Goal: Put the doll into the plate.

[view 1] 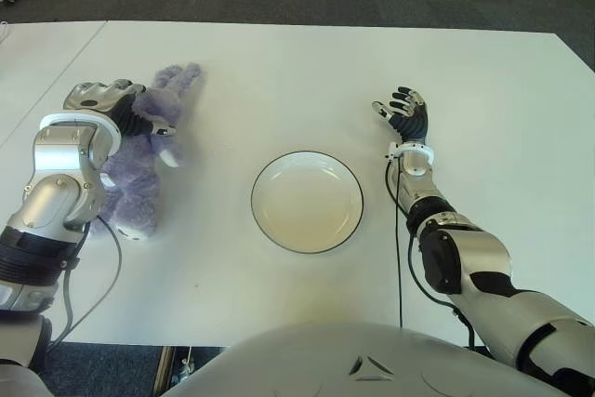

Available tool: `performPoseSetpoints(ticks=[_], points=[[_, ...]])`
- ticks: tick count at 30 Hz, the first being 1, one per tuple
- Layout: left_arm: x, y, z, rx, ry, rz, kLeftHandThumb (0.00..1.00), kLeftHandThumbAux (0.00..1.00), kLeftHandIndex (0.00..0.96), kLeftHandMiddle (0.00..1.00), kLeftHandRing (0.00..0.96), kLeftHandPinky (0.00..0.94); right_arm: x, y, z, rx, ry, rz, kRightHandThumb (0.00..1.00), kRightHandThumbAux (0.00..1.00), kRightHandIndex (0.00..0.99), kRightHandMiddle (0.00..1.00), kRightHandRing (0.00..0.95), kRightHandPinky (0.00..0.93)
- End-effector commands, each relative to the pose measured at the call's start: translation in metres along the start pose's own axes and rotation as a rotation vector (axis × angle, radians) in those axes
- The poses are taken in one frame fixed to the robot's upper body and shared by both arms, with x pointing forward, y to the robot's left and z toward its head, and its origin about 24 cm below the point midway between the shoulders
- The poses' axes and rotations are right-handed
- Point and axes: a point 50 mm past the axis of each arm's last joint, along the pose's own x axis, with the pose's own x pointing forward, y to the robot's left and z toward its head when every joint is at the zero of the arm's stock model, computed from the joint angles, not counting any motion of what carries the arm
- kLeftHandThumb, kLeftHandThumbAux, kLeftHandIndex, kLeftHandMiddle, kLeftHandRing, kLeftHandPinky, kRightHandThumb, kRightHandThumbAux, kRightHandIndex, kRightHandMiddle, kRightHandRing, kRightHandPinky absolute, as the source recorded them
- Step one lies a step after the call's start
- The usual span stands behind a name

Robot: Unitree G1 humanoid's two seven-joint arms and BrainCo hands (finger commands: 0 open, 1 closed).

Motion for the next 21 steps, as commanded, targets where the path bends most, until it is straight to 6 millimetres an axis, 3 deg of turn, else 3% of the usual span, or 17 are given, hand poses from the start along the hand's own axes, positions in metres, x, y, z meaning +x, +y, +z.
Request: performPoseSetpoints(ticks=[1, 21], points=[[-0.0024, -0.005, 0.0009, -0.007, -0.03, -0.048, 0.0, 0.332, 0.0, 0.004, 0.569, 0.0, -0.0591, -0.0148, -0.0897, -0.057, 0.374, -0.006, 0.127, 0.796, 0.214, 0.262, 0.271, 0.284], [-0.0044, 0.0019, -0.0018, -0.043, -0.115, -0.151, 0.0, 0.334, 0.0, 0.042, 0.596, 0.0, -0.0591, -0.015, -0.09, -0.081, 0.375, -0.001, 0.118, 0.792, 0.212, 0.264, 0.274, 0.278]])
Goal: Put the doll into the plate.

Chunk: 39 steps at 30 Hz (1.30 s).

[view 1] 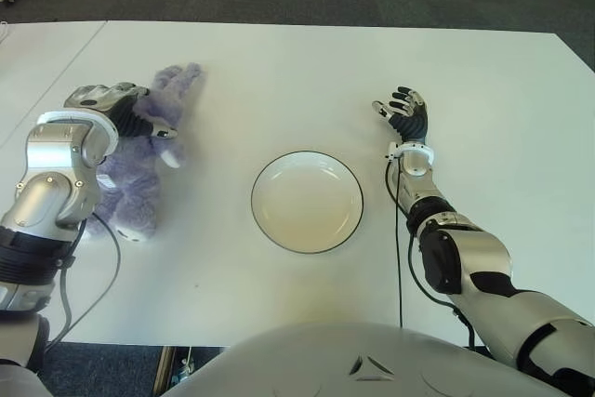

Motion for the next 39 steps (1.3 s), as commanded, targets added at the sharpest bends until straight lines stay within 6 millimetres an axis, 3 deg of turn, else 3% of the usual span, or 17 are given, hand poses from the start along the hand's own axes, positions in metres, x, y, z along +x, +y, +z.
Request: performPoseSetpoints(ticks=[1, 5, 6, 12, 19, 26, 39], points=[[-0.004, 0.002, -0.001, -0.01, -0.066, -0.089, 0.0, 0.334, 0.0, 0.049, 0.6, 0.0, -0.059, -0.015, -0.09, -0.08, 0.375, -0.001, 0.114, 0.792, 0.21, 0.264, 0.273, 0.277], [-0.006, 0.007, -0.003, -0.026, -0.108, -0.109, 0.0, 0.336, 0.0, 0.072, 0.606, 0.0, -0.059, -0.014, -0.09, -0.081, 0.37, -0.007, 0.1, 0.79, 0.206, 0.264, 0.272, 0.278], [-0.006, 0.008, -0.003, -0.031, -0.118, -0.109, 0.0, 0.345, 0.0, 0.149, 0.597, 0.012, -0.059, -0.015, -0.09, -0.08, 0.37, -0.008, 0.098, 0.788, 0.206, 0.264, 0.273, 0.28], [-0.011, 0.018, -0.006, -0.064, -0.163, -0.089, 0.0, 0.368, 0.0, 0.306, 0.56, 0.038, -0.059, -0.015, -0.09, -0.084, 0.372, -0.008, 0.103, 0.79, 0.209, 0.265, 0.272, 0.279], [-0.015, 0.028, -0.011, -0.09, -0.186, -0.062, 0.0, 0.381, 0.0, 0.418, 0.518, 0.064, -0.059, -0.016, -0.09, -0.095, 0.369, -0.004, 0.099, 0.794, 0.208, 0.263, 0.269, 0.281], [-0.018, 0.035, -0.015, -0.096, -0.189, -0.04, 0.0, 0.401, 0.0, 0.446, 0.513, 0.081, -0.059, -0.016, -0.09, -0.1, 0.366, -0.002, 0.095, 0.784, 0.208, 0.264, 0.271, 0.277], [-0.028, 0.045, -0.022, -0.089, -0.21, -0.023, 0.0, 0.426, 0.0, 0.349, 0.438, 0.061, -0.059, -0.017, -0.091, -0.108, 0.371, 0.002, 0.089, 0.785, 0.208, 0.264, 0.27, 0.279]])
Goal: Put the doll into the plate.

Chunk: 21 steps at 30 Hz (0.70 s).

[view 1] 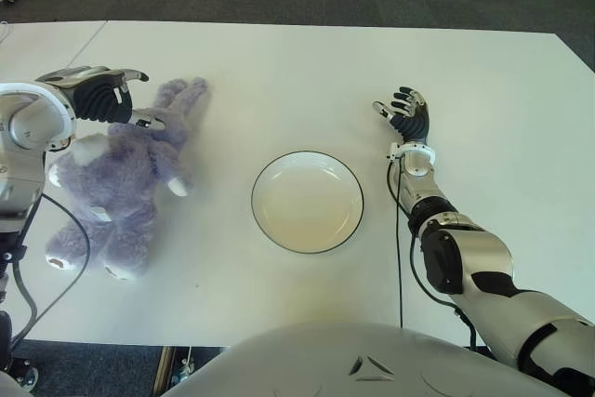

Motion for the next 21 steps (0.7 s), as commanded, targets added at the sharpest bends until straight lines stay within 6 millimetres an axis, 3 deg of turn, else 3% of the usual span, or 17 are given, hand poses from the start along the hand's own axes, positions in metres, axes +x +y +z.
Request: performPoseSetpoints(ticks=[1, 13, 21], points=[[-0.0062, 0.0044, -0.0001, 0.013, -0.028, -0.026, 0.0, 0.435, 0.0, 0.303, 0.422, 0.07, -0.0595, -0.0134, -0.0904, -0.102, 0.374, 0.015, 0.09, 0.789, 0.208, 0.264, 0.272, 0.279], [-0.0092, 0.0071, -0.0041, 0.016, -0.058, -0.019, 0.0, 0.438, 0.0, 0.148, 0.291, 0.081, -0.0586, -0.0133, -0.0895, -0.107, 0.37, 0.019, 0.092, 0.794, 0.201, 0.266, 0.275, 0.275], [-0.0098, 0.008, -0.0039, 0.044, -0.09, -0.093, 0.0, 0.442, 0.0, 0.064, 0.176, 0.031, -0.0584, -0.0136, -0.0896, -0.112, 0.373, 0.018, 0.08, 0.794, 0.193, 0.258, 0.266, 0.268]])
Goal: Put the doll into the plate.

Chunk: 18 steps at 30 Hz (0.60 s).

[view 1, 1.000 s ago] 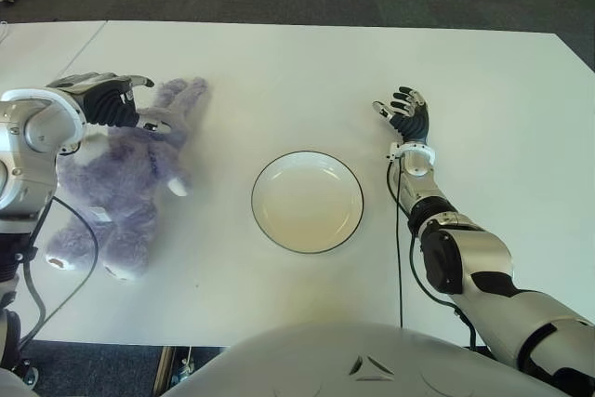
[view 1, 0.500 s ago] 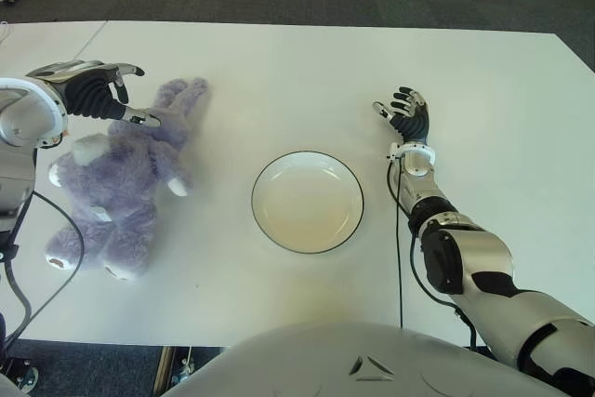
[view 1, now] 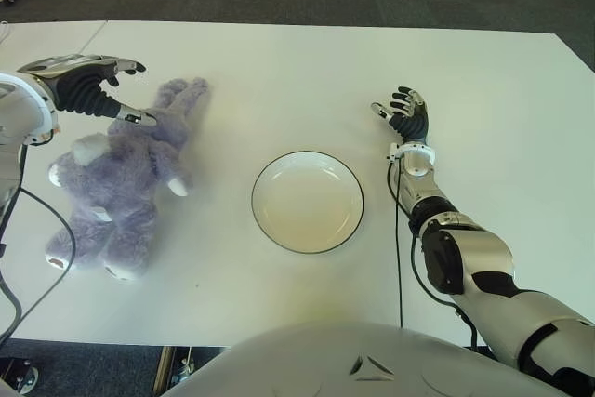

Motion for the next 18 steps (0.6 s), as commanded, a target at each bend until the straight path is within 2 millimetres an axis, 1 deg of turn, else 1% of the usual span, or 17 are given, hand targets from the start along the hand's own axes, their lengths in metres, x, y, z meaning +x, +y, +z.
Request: performPoseSetpoints(ticks=[1, 6, 7, 9, 15, 18], points=[[-0.002, -0.002, -0.002, 0.021, -0.017, -0.095, 0.0, 0.442, 0.0, 0.051, 0.162, 0.029, -0.059, -0.011, -0.09, -0.085, 0.38, 0.009, 0.08, 0.795, 0.192, 0.258, 0.265, 0.269], [-0.006, 0.001, -0.001, 0.034, -0.042, -0.126, 0.013, 0.45, 0.0, 0.017, 0.111, 0.059, -0.059, -0.011, -0.09, -0.08, 0.378, 0.012, 0.08, 0.802, 0.192, 0.258, 0.266, 0.271], [-0.008, 0.003, 0.0, 0.04, -0.05, -0.132, 0.02, 0.447, 0.0, 0.007, 0.076, 0.041, -0.059, -0.011, -0.09, -0.079, 0.379, 0.012, 0.08, 0.801, 0.19, 0.255, 0.264, 0.271], [-0.01, 0.005, 0.001, 0.046, -0.06, -0.139, 0.028, 0.444, 0.0, 0.0, 0.035, 0.013, -0.059, -0.011, -0.09, -0.078, 0.381, 0.012, 0.081, 0.797, 0.188, 0.252, 0.263, 0.274], [-0.016, 0.006, 0.002, 0.051, -0.093, -0.145, 0.031, 0.437, 0.0, 0.0, 0.007, 0.0, -0.059, -0.011, -0.09, -0.088, 0.381, 0.014, 0.084, 0.798, 0.191, 0.259, 0.267, 0.274], [-0.019, 0.004, 0.004, 0.052, -0.114, -0.139, 0.027, 0.418, 0.0, 0.0, 0.0, 0.0, -0.058, -0.011, -0.089, -0.097, 0.381, 0.015, 0.092, 0.801, 0.198, 0.261, 0.273, 0.285]])
